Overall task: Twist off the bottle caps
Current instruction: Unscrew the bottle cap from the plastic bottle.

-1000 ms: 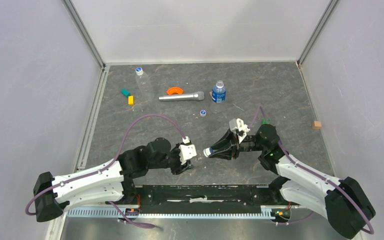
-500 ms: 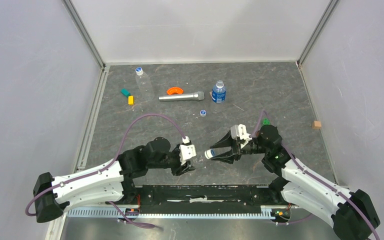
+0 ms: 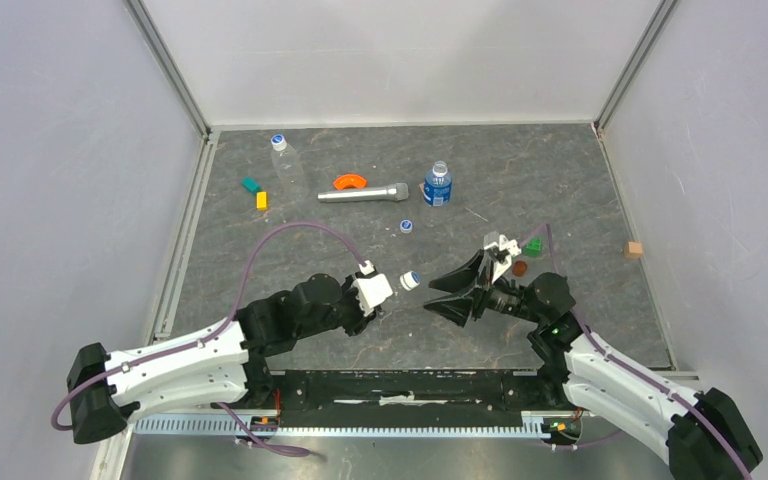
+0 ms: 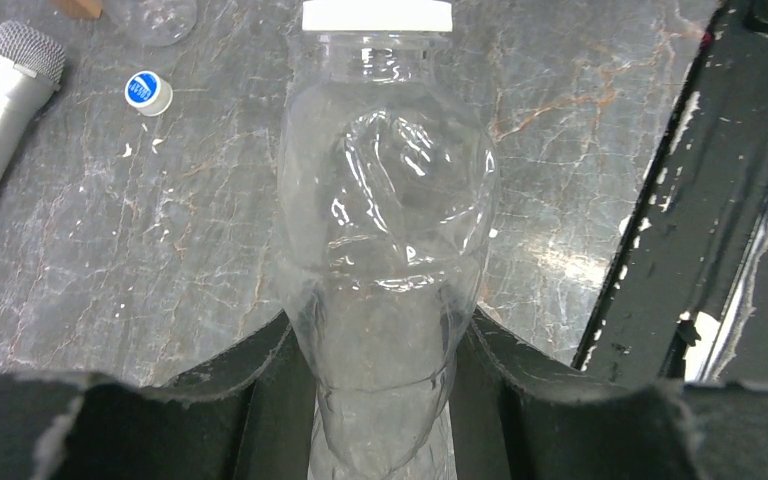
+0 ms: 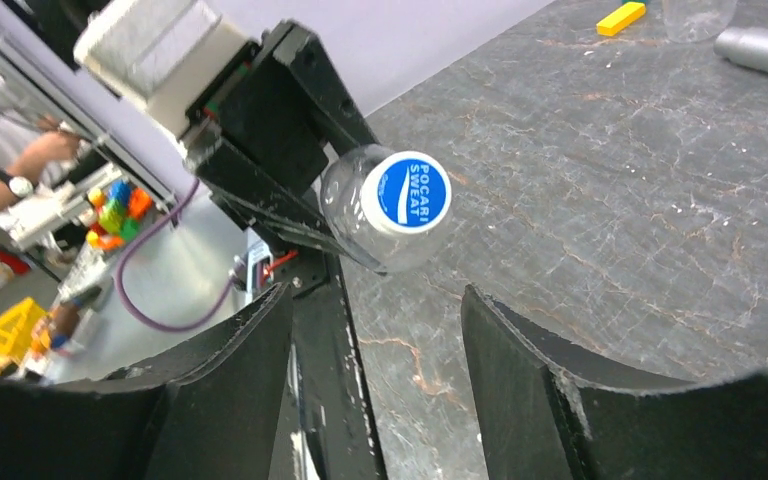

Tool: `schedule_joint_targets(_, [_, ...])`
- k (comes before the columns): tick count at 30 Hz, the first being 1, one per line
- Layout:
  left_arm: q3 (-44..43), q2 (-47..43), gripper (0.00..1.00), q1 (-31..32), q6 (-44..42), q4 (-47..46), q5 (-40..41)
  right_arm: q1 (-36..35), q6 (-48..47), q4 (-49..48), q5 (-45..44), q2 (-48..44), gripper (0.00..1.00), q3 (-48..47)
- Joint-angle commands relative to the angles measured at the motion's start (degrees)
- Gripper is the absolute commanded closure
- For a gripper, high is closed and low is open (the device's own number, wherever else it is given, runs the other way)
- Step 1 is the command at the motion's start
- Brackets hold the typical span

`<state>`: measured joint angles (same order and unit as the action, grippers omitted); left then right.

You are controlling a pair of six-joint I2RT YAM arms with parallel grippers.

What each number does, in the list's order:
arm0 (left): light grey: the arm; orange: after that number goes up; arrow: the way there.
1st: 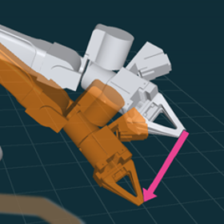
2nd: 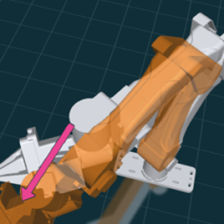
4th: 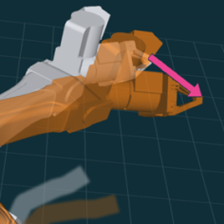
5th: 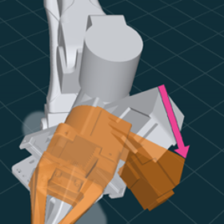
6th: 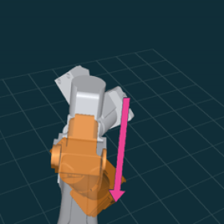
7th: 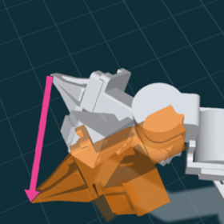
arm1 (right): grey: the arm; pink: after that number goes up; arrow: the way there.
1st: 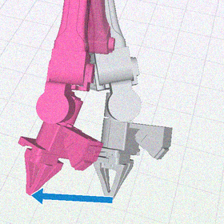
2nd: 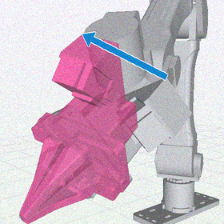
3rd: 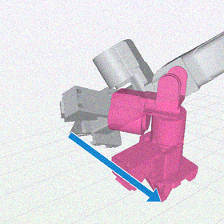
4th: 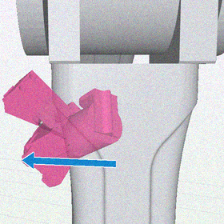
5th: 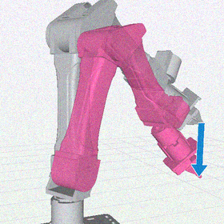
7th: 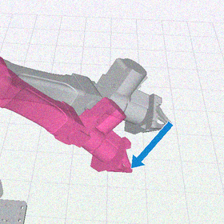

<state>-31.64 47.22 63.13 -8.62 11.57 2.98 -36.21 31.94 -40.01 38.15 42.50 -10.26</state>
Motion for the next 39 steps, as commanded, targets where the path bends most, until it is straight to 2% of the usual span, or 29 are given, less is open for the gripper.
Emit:
schedule_joint_targets(1, [-0.4, 1.1, 0.9, 0.5, -1.8, -3.0, 4.1, 0.1, 9.7, -1.4, -5.8, 1.5, 0.33, -4.5])
schedule_joint_targets(7, [-0.6, 1.9, 0.9, 0.7, -2.4, -3.0, 4.0, 0.2, 15.3, -1.0, -10.4, 5.4, 0.33, -5.9])
schedule_joint_targets(14, [-1.0, 3.2, 0.9, 0.9, -2.8, -3.1, 2.5, 0.0, 22.5, -12.1, -7.1, 13.3, 0.32, -5.8])
schedule_joint_targets(18, [-0.9, 3.9, 0.9, 0.9, -2.6, -3.4, 2.5, -0.3, 22.9, -13.7, -4.8, 16.5, 0.34, -7.5])
schedule_joint_targets(21, [-1.3, 3.5, 0.9, 0.9, -2.4, -3.7, 1.9, -0.5, 22.0, -14.1, -3.2, 18.0, 0.49, -8.0])
schedule_joint_targets(26, [-1.2, 1.4, 0.9, 0.9, -2.4, -4.3, 0.3, -0.5, 19.1, -14.5, -2.1, 18.1, 0.86, -7.5])
schedule_joint_targets(28, [-0.9, 0.4, 0.9, 0.9, -2.3, -4.8, -0.6, -0.5, 17.0, -14.6, -0.4, 17.4, 0.94, -7.4])
schedule_joint_targets(32, [-0.7, -0.5, 0.9, 0.9, -2.1, -5.3, -2.7, -0.6, 10.8, -13.3, 2.9, 15.5, 1.0, -7.3])
schedule_joint_targets(35, [-0.7, -0.6, 0.9, 0.9, -1.4, -5.7, -7.3, -0.6, 4.8, -11.9, 6.4, 13.9, 1.0, -7.5])
schedule_joint_targets(39, [-0.4, -0.2, 0.9, 0.9, -0.2, -7.5, -11.0, -0.6, -4.3, -2.8, 7.4, 11.3, 1.0, -9.5])
